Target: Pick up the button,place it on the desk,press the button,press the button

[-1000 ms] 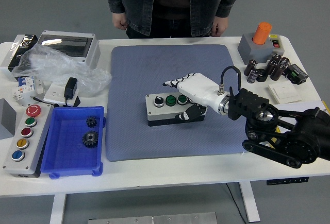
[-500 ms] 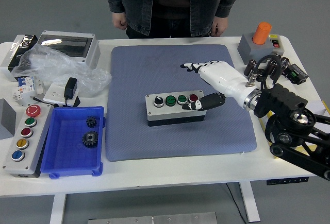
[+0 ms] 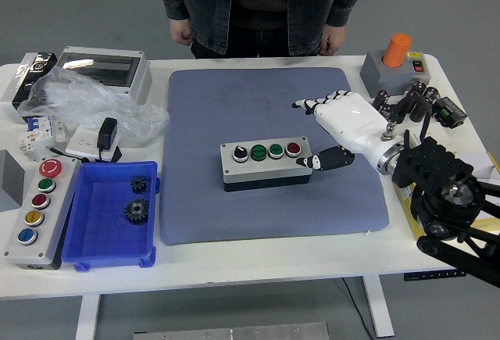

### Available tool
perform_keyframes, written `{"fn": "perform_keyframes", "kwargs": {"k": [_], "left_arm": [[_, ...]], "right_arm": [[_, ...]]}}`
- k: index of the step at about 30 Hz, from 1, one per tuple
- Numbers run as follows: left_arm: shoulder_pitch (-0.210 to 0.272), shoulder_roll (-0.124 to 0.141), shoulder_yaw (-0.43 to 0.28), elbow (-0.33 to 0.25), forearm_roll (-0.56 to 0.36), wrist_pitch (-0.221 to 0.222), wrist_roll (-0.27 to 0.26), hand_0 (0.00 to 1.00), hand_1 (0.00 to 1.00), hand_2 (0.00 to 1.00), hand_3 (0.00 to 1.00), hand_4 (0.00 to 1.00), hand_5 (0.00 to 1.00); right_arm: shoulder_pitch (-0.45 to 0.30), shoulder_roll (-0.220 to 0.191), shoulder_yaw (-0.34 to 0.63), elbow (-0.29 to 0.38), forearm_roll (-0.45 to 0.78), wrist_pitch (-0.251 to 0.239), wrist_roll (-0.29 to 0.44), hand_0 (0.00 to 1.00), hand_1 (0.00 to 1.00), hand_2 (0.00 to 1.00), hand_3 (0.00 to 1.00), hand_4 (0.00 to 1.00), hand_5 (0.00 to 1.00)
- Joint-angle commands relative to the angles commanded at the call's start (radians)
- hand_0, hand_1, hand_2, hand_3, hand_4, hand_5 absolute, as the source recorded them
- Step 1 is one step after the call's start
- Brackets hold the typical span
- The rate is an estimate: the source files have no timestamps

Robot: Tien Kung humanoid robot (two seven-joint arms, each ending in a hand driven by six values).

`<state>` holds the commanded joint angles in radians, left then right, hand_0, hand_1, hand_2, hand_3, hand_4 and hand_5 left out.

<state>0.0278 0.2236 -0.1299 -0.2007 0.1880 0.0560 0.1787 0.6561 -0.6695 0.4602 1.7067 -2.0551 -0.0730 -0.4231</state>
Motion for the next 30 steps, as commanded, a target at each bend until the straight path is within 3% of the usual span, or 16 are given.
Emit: {"fn": "perform_keyframes", "kwargs": {"k": [8,30], "left_arm": [[-0.003,0.001,0.000,0.000,0.000,0.001,-0.001,0.667,0.683,0.614,0.634,0.595,0.402],[-0.007,0.001,-0.009,-0.001,0.012,0.003,-0.002,0.667,0.682,0.616,0.633,0.592,0.407]], "right_arm": [[0.026,0.011,-0.055,-0.041,0.018,0.032,-0.008,0.629,0.466,0.236,0.757,0.348,0.002],[0.035,0.043,-0.132,-0.093,0.043,0.010,0.004,0.595,0.451,0.219,0.735,0.339,0.002]]}}
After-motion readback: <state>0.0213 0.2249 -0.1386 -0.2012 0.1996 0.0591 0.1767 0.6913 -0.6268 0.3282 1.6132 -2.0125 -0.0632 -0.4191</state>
